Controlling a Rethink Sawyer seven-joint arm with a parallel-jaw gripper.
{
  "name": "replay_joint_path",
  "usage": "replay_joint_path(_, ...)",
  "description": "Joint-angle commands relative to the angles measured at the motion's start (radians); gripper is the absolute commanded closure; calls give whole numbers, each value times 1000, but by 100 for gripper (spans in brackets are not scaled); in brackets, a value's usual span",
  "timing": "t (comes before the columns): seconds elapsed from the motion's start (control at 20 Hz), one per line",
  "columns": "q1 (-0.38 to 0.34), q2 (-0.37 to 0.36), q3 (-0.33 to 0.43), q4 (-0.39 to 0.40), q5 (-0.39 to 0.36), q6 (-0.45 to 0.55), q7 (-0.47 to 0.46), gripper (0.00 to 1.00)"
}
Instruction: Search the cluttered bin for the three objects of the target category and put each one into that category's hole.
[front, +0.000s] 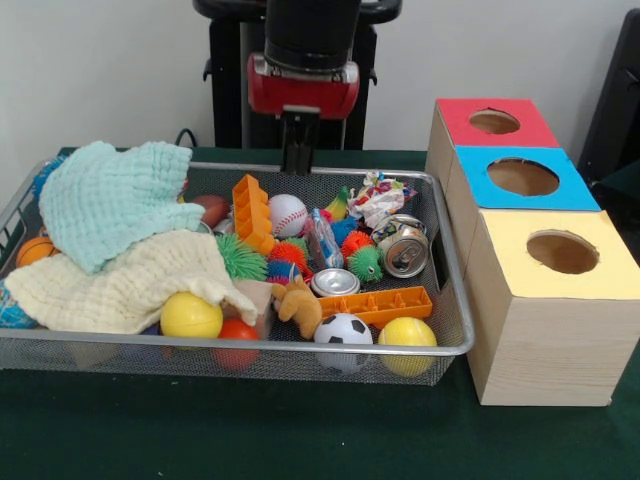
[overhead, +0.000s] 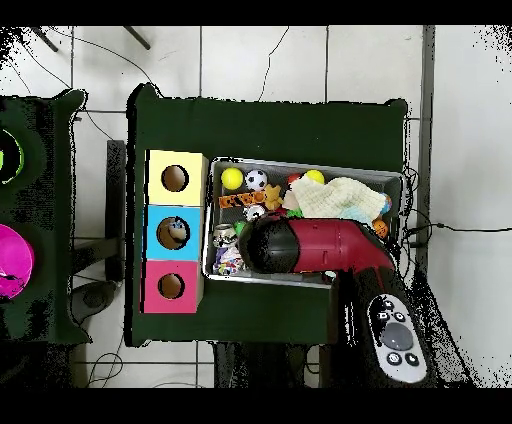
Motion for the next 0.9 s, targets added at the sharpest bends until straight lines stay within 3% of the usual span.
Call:
replay_joint_path(0.05, -26, -42, 95, 44, 17, 79, -48, 100)
replay_joint_path(0.15, -29, -39, 100, 46, 14, 72, -44, 100)
replay_joint_path(0.2, -28, -39, 98, 48, 15, 81, -38, 0)
replay_joint_path(0.7, -24, 32, 105, 49, -2, -33, 12, 0)
replay_joint_path(0.9, -18, 111, 105, 48, -17, -137, 53, 0)
